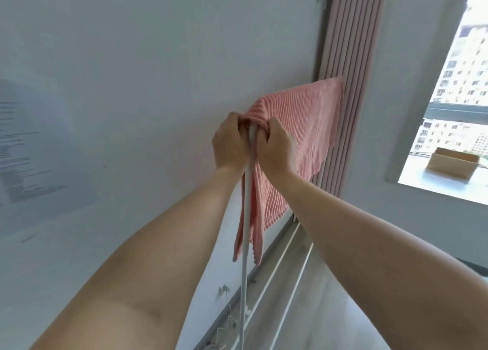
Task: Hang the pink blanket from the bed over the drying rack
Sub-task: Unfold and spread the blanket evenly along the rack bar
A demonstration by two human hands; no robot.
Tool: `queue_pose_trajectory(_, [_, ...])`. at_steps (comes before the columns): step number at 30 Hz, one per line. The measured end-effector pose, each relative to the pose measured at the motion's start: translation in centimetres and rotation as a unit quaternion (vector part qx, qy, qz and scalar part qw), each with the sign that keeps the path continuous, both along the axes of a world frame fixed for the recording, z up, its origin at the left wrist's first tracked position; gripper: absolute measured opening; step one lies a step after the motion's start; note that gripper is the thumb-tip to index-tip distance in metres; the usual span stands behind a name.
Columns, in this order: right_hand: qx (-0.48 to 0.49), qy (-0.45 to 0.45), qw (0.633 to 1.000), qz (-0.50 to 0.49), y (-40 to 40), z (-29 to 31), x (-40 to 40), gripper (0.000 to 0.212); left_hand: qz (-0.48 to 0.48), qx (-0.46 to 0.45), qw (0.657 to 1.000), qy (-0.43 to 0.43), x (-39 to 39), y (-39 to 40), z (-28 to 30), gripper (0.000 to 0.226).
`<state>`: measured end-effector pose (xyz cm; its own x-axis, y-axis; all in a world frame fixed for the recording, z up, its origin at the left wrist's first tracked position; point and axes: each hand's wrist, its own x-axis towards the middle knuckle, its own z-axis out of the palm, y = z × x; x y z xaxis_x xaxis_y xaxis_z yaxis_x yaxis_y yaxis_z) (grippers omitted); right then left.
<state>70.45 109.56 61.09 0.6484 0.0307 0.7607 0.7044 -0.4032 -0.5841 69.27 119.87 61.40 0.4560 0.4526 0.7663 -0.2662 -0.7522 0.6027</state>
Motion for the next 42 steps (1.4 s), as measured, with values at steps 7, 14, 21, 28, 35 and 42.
queue_pose_trajectory(7, [-0.018,0.026,0.999,-0.014,-0.9,-4.1,0.0,0.01,0.021,-0.003,0.996,-0.091,-0.4,-1.6,0.9,0.017])
queue_pose_trajectory(14, [-0.021,0.058,0.996,-0.065,-0.3,-6.4,-0.1,0.023,-0.031,-0.04,0.998,-0.041,-1.1,-1.2,-1.9,0.029])
queue_pose_trajectory(21, [-0.083,0.187,0.977,-0.066,1.4,-14.0,-0.1,0.011,-0.052,-0.073,0.989,0.114,-2.0,-0.1,-8.8,0.04])
queue_pose_trajectory(28, [-0.05,0.302,0.948,-0.082,1.2,-20.4,1.3,0.042,-0.145,-0.245,0.895,0.344,-1.2,1.5,-18.6,0.051])
queue_pose_trajectory(35, [-0.136,0.317,0.923,-0.17,1.3,-24.2,2.9,0.065,-0.219,-0.337,0.845,0.353,0.4,1.1,-22.4,0.031])
queue_pose_trajectory(42, [-0.114,0.297,0.94,-0.122,1.3,-26.2,3.2,0.012,-0.276,-0.397,0.798,0.36,-0.2,1.9,-23.2,0.027])
